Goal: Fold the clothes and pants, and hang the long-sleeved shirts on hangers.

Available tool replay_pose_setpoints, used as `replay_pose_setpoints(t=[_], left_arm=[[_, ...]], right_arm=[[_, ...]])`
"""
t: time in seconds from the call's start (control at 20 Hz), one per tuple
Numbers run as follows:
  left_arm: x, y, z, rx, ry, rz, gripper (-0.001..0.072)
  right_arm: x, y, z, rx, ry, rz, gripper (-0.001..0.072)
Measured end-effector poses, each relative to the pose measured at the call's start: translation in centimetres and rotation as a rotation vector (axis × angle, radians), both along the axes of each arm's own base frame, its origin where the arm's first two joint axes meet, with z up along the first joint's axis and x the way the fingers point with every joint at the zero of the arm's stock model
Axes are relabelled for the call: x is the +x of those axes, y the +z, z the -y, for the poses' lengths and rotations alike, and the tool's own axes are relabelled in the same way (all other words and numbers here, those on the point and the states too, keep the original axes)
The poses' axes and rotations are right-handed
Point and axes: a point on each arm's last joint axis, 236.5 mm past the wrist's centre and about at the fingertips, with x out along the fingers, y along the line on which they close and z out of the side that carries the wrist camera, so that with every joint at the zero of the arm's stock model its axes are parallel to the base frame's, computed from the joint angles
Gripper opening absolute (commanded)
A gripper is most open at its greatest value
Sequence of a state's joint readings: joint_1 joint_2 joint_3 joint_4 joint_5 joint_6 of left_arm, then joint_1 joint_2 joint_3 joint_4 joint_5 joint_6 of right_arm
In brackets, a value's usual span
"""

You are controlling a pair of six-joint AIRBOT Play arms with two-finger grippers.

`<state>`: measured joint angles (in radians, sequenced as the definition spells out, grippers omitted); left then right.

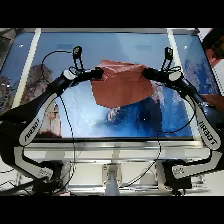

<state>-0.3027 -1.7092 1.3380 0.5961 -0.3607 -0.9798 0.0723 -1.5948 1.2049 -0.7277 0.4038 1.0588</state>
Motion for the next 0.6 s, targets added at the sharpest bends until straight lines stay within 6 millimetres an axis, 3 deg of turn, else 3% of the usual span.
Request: replay_pose_setpoints(t=[0.25,0.45,0.6], left_arm=[[-0.5,-0.2,-0.2,-0.006,-0.023,-0.027,0.0697],[-2.4,-0.4,-1.3,-0.034,-0.101,-0.121,0.0690],[-4.1,-0.5,-3.1,-0.065,-0.157,-0.209,0.0691]], right_arm=[[-0.5,-0.5,1.2,-0.004,0.009,-0.034,0.0443],[-2.3,-1.4,4.9,0.043,0.000,-0.138,0.0443],[-5.1,-2.6,8.1,0.107,0.009,-0.268,0.0444]])
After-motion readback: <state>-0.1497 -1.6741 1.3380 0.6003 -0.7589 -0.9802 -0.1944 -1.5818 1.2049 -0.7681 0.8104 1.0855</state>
